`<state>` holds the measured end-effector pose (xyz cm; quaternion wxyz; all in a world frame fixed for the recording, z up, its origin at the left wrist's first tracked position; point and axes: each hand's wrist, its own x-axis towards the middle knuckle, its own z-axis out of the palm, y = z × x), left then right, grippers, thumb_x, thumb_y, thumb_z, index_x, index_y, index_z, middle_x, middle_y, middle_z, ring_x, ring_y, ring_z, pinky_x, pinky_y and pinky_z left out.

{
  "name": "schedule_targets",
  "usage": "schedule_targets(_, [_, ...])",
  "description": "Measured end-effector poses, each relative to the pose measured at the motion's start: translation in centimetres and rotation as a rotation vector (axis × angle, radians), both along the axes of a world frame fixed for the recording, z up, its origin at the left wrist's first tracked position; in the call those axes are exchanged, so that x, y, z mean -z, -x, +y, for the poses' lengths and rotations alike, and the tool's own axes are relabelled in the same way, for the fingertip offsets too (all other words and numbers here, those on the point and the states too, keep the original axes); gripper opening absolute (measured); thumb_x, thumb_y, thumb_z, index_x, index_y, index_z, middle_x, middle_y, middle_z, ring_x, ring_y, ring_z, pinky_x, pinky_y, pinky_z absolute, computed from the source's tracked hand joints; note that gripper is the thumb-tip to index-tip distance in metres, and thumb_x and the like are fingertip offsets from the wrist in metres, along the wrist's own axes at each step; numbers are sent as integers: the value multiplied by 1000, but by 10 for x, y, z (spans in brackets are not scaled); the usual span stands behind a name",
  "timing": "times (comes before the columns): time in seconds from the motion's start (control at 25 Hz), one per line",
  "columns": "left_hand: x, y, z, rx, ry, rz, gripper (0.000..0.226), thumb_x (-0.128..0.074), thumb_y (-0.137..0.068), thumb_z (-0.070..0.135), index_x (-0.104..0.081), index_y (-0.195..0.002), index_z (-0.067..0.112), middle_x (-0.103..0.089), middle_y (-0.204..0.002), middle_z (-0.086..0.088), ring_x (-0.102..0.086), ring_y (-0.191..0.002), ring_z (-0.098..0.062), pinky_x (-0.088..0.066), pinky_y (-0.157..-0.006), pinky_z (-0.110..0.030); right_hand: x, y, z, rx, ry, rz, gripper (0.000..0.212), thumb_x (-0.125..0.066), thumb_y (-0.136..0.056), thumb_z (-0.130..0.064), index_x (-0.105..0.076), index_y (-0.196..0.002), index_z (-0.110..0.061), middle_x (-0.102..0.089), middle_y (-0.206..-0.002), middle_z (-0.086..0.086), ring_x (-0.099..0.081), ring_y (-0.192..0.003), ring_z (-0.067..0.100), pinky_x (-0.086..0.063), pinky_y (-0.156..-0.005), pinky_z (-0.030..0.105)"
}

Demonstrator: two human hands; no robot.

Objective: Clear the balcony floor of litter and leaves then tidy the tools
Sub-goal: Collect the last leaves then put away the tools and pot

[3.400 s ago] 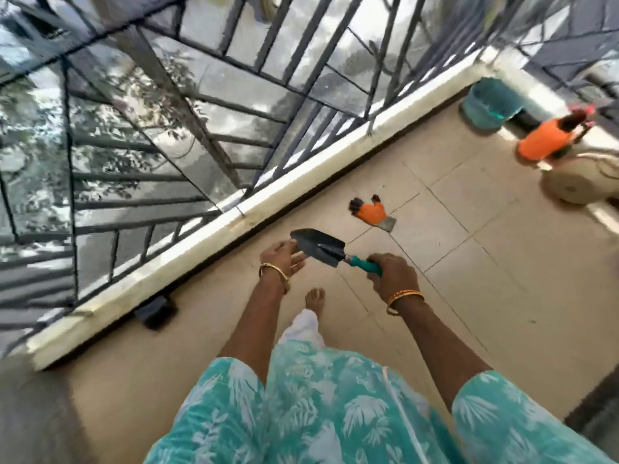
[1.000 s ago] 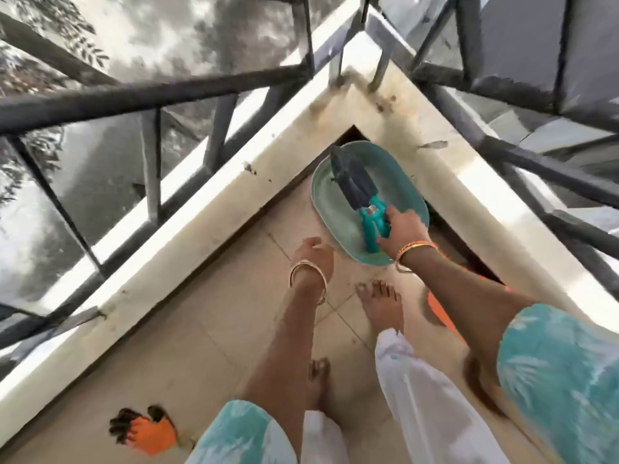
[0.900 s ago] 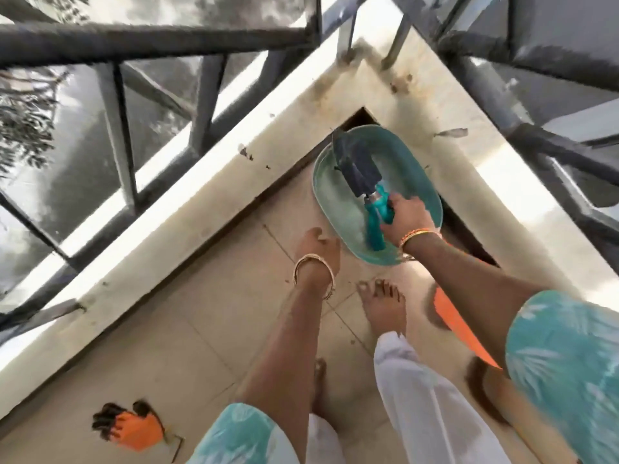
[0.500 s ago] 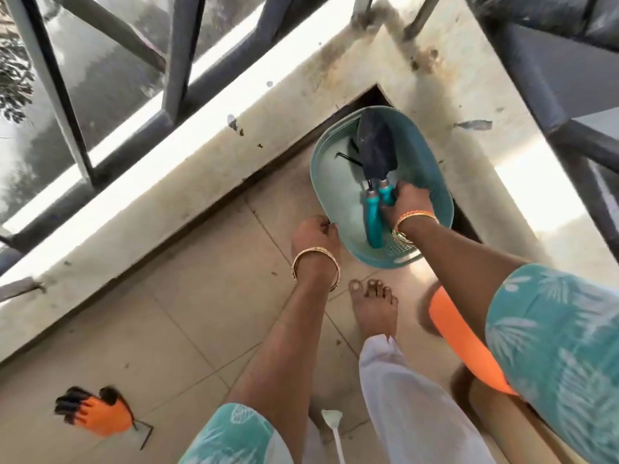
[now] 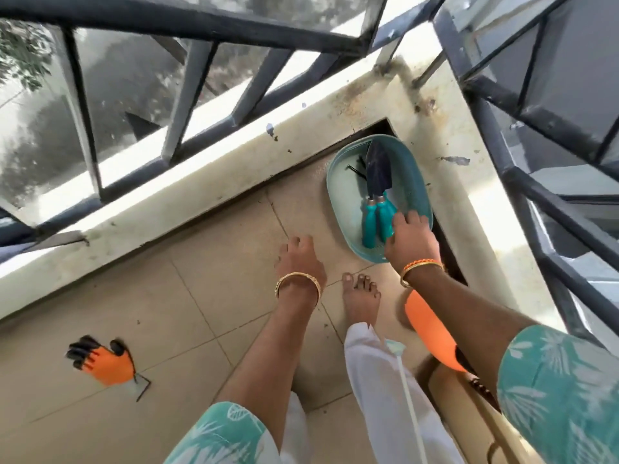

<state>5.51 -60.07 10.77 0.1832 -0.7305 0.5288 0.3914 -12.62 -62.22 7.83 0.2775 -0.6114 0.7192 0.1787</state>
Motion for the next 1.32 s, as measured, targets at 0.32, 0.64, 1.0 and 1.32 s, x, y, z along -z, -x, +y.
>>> schedule_targets(0.32, [-85, -62, 70, -18, 130, -159, 74, -49, -89, 16, -8, -151, 17, 10, -159, -13, 3, -147, -29, -17, -115, -40, -100, -57, 23, -460, 197, -43, 60, -67, -70, -16, -51, -124, 2, -46, -134, 28, -45, -121, 44, -43, -97, 50])
schedule_targets(0.64, [-145, -137, 189, -446, 14, -188, 75, -47, -91, 21, -3, -151, 16, 14, -158, -13, 2, -147, -28, -19, -115, -42, -156, -180, 105, -730, 116, -195, 54, -62, -72, -17, -52, -122, 3, -45, -134, 29, -45, -122, 44, -46, -94, 52])
schedule_targets(1.0, [-139, -277, 365, -807, -174, -183, 53, -48, -92, 24, -31, -141, 15, -15, -155, -14, -21, -140, -28, -33, -105, -38, -151, -321, 215, -873, -102, -200, 39, -52, -82, -6, -51, -120, -1, -47, -128, 20, -49, -110, 39, -47, -80, 41])
schedule_targets(1.32, [-111, -382, 457, -1077, -232, -22, 28, -43, -93, 22, -56, -114, 10, -58, -122, -14, -46, -120, -31, -43, -95, -37, -123, -457, 271, -732, -285, -236, 15, -53, -83, -14, -64, -88, -6, -68, -92, 18, -59, -92, 37, -44, -72, 33])
